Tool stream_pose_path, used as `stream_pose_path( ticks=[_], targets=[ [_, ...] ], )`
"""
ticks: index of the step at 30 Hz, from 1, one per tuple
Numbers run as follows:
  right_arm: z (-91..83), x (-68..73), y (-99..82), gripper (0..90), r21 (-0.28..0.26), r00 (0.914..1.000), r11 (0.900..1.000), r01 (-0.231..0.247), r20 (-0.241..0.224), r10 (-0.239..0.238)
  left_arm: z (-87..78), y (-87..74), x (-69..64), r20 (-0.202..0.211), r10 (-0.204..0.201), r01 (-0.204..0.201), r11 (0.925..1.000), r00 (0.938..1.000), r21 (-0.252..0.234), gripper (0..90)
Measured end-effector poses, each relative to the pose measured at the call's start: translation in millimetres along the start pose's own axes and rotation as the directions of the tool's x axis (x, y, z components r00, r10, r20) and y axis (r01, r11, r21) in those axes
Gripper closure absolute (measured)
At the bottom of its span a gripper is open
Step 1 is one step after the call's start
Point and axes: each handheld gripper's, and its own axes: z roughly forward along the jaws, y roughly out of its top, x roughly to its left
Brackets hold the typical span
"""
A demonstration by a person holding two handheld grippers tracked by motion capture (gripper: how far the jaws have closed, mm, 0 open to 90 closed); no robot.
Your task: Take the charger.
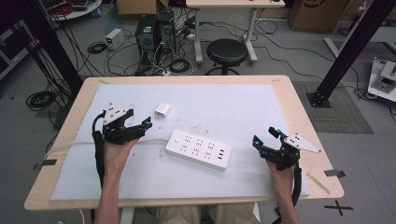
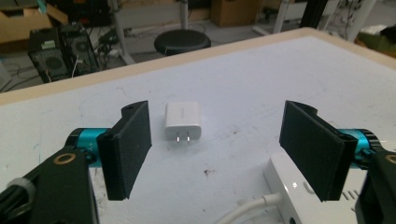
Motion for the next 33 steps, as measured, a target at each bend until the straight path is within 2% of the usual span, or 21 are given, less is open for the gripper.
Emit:
stream_pose_path(
  ticks=[1,2,5,6,7,9,11,12,13,14,15,16,19,21,22,24,25,28,29,33],
  targets=[
    [0.2,-1.0,-0.1,20.9,-0.005,1.0,1.0,0.003,0.002,-0.003,0.0,0.0,0.0,0.0,0.0,0.0,1.0,1.0,0.0,24.7],
    [-0.1,-1.2,-0.3,20.9,-0.007,1.0,1.0,0.001,0.004,-0.001,18.5,8.9,0.7,0.001,0.007,-0.007,0.9981,1.0,0.061,24.7],
    [-1.0,-0.3,-0.5,20.9,-0.014,1.0,0.9999,0.002,0.0,-0.002,38.5,13.4,-0.2,0.005,0.028,-0.028,0.9906,0.9996,0.134,24.8],
    [-1.0,0.0,-0.7,20.9,-0.014,1.0,0.9999,0.002,0.002,-0.002,38.5,13.4,-0.2,0.005,0.028,-0.028,0.9906,0.9996,0.134,24.8],
    [-1.0,0.0,-0.7,20.9,-0.013,1.0,0.9999,0.003,0.002,-0.003,51.2,14.8,-0.8,-0.002,0.048,-0.047,0.9827,0.9989,0.18,24.8],
    [-0.9,0.0,-0.8,20.9,-0.012,1.0,0.9999,0.002,0.0,-0.002,61.3,15.6,-0.4,0.0,0.053,-0.051,0.9756,0.9986,0.213,24.8],
    [-0.8,0.1,-0.8,20.9,-0.013,1.0,0.9999,0.0,0.0,0.0,71.8,14.9,1.6,0.003,0.052,-0.051,0.9735,0.9987,0.223,24.8],
    [-1.1,-0.1,-0.9,20.9,-0.012,1.0,0.9999,0.003,-0.002,-0.003,78.4,13.5,4.2,0.004,0.039,-0.038,0.9709,0.9992,0.236,24.8],
    [-1.1,-0.1,-0.9,20.9,-0.012,1.0,0.9999,0.003,-0.002,-0.003,78.4,13.5,4.2,0.004,0.039,-0.038,0.9709,0.9992,0.236,24.7],
    [-1.0,-0.3,-1.0,20.9,-0.016,1.0,0.9998,0.008,-0.005,-0.008,84.3,12.6,6.7,0.006,0.028,-0.029,0.9649,0.9996,0.261,24.7],
    [-1.0,-0.3,-1.0,20.9,-0.016,1.0,0.9998,0.008,-0.005,-0.008,84.3,12.6,6.7,0.006,0.028,-0.029,0.9649,0.9996,0.261,24.7],
    [-1.3,0.1,-0.9,20.9,-0.01,0.9999,0.9999,0.004,-0.012,-0.004,99.6,12.7,12.4,0.007,0.02,-0.021,0.9579,0.9998,0.286,24.6],
    [-1.2,0.6,-0.9,20.9,-0.009,0.9999,1.0,0.003,-0.016,-0.003,109.0,14.7,14.4,0.008,0.018,-0.019,0.9599,0.9998,0.28,24.6],
    [-1.2,0.5,-0.9,20.9,-0.008,0.9998,0.9999,0.007,-0.016,-0.007,109.0,14.7,14.4,0.008,0.018,-0.019,0.9599,0.9998,0.28,24.6],
    [-1.2,0.6,-0.9,20.9,-0.005,0.9998,1.0,0.008,-0.017,-0.008,131.6,16.1,18.6,0.011,-0.003,-0.001,0.9422,0.9999,0.335,23.2],
    [-1.1,0.9,-0.9,20.9,-0.005,0.9998,1.0,0.006,-0.017,-0.006,131.6,16.1,18.6,0.011,-0.003,-0.001,0.9422,0.9999,0.335,23.1],
    [-1.2,0.8,-0.9,20.9,-0.003,0.9999,1.0,0.006,-0.015,-0.006,142.5,11.0,20.3,0.0,0.0,0.0,0.941,1.0,0.338,23.1],
    [-1.1,0.7,-0.9,20.9,-0.004,0.9999,1.0,0.007,-0.015,-0.007,142.5,11.0,20.3,0.0,0.0,0.0,0.941,1.0,0.338,23.1],
    [-1.0,0.4,-0.9,20.9,-0.005,0.9998,1.0,0.008,-0.016,-0.008,154.5,-1.8,25.8,-0.016,-0.027,0.031,0.9183,0.9995,0.395,20.9],
    [-0.8,0.5,-0.9,20.9,-0.004,0.9999,0.9999,0.009,-0.014,-0.009,158.3,-5.6,25.7,-0.015,-0.037,0.04,0.9177,0.9992,0.395,20.0]
  ],
)
